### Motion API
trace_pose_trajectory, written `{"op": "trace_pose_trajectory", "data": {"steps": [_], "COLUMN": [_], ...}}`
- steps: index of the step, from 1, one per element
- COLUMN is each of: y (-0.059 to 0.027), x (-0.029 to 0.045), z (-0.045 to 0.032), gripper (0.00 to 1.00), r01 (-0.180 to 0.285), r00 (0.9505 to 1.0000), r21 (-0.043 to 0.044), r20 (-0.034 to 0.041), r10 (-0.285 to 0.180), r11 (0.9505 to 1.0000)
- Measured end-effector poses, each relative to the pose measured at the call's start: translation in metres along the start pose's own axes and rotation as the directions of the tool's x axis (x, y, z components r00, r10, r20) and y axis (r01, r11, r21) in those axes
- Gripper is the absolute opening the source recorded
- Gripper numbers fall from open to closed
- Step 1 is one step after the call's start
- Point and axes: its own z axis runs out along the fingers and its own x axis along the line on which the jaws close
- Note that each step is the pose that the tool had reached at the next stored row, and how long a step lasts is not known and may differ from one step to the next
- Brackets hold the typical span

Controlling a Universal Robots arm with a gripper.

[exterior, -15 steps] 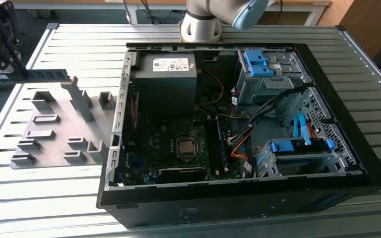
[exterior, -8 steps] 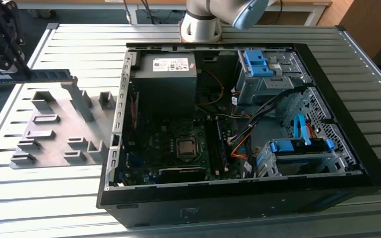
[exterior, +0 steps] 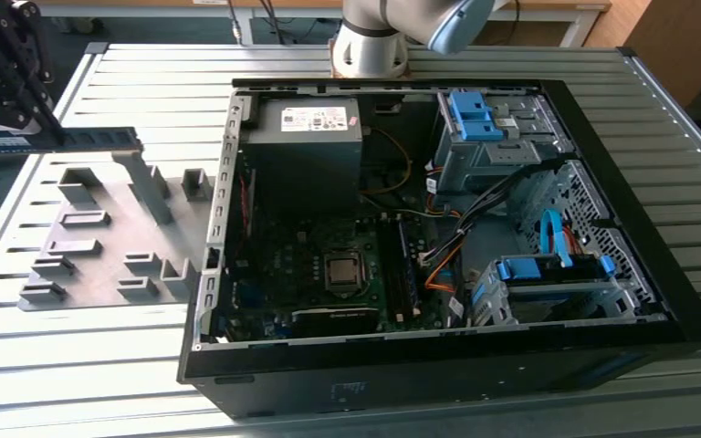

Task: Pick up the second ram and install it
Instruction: 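Pick up the second ram and move it above second insertion slot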

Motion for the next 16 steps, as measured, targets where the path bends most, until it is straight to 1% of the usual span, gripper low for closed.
{"op": "trace_pose_trajectory", "data": {"steps": [16], "y": [-0.012], "x": [-0.0002], "z": [-0.0001], "gripper": [0.14], "r01": [0.0], "r00": [1.0], "r21": [-0.0001], "r20": [0.0], "r10": [0.0], "r11": [1.0]}}
